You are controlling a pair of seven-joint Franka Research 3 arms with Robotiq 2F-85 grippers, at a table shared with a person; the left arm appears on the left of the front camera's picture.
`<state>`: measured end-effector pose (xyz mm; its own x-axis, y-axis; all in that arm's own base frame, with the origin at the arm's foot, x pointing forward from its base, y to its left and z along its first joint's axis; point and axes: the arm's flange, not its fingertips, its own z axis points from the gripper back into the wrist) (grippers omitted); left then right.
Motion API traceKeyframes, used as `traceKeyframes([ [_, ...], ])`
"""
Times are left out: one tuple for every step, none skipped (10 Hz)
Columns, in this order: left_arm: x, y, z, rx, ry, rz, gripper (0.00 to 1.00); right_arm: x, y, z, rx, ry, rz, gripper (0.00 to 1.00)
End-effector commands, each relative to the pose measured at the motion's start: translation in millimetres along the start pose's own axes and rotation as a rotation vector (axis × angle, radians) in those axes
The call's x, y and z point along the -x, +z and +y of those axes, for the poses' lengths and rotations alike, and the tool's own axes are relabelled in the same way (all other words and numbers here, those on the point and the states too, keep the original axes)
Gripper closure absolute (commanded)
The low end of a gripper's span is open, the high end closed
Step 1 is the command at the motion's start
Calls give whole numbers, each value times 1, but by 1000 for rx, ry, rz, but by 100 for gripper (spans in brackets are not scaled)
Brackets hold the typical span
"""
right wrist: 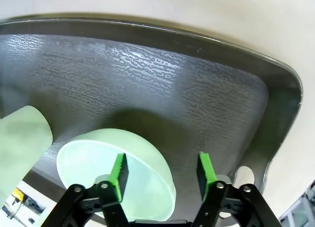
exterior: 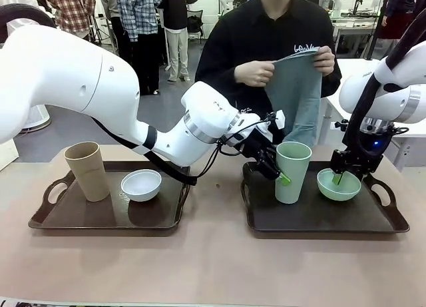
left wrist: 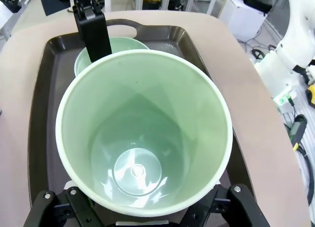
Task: Set up a tray with a mat and arrange the tableware.
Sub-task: Pick up the Picnic Bowl and Reusable plastic cup from the Handle tray in front of the human's position and hold them in the air.
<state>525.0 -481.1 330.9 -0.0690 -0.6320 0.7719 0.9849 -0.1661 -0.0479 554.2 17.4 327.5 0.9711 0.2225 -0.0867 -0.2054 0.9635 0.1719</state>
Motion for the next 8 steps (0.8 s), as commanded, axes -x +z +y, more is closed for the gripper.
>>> traceKeyframes([
  [3, -1, 1, -9, -38, -31, 100, 1, -5, -3, -1, 22, -24, 100],
  [5, 0, 0, -11, -33, -32, 100, 1, -5, -3, 8, 22, -23, 100],
  [7, 1, -1, -13, -26, -33, 100, 2, -5, -3, 17, 17, -20, 100],
  [9, 2, -2, -13, -19, -31, 74, 2, -4, -3, 26, 14, -19, 96],
  [10, 2, -3, -15, -12, -30, 74, 3, -3, -4, 41, 4, -17, 100],
  [10, 4, -3, -18, -5, -32, 100, 4, 0, -4, 61, -1, -19, 100],
  [9, 5, -4, -22, -2, -33, 74, 5, 1, -4, 71, -5, -19, 100],
  [8, 6, -6, -23, 14, -38, 100, 5, 2, -5, 77, -8, -19, 100],
])
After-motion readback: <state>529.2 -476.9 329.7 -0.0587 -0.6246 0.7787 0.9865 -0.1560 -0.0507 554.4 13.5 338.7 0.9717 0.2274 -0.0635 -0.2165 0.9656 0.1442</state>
